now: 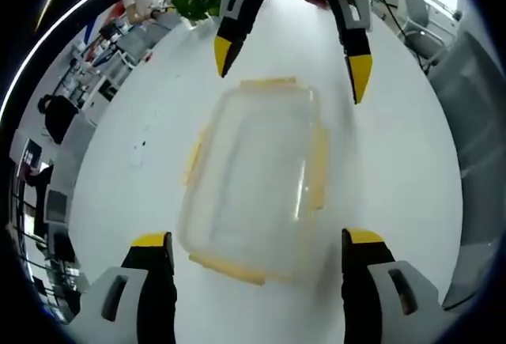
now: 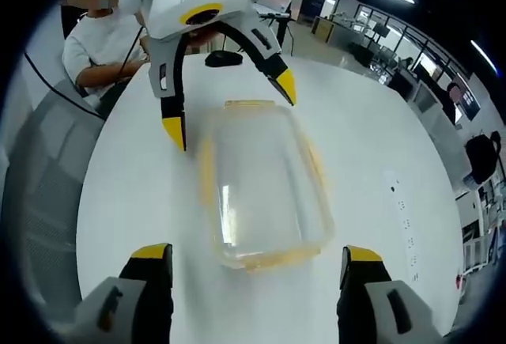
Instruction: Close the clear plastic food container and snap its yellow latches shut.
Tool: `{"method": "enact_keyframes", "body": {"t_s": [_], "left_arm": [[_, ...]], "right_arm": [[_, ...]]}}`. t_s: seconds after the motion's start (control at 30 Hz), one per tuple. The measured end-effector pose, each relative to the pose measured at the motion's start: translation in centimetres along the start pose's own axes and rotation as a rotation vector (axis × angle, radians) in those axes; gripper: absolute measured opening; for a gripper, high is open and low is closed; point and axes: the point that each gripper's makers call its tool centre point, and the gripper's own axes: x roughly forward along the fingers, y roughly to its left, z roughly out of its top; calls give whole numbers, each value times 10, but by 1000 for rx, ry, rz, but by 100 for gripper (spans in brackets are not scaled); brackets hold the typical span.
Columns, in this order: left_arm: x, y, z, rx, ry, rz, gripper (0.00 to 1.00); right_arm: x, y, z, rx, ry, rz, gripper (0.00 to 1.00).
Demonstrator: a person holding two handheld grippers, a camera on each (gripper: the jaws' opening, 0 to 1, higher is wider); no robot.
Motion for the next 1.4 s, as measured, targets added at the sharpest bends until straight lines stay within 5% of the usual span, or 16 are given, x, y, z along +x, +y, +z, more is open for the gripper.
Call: {"method": "enact_keyframes", "body": {"t_s": [0.73,1.4], "left_arm": [[-25,-15,-6,-121,-59,57,85],[-55,-41,-8,-222,-154,94,84]], "right_arm": [[-12,31,-1,83,-50,-25,88],[-33,67,-7,193,-166,-102,88]]}}
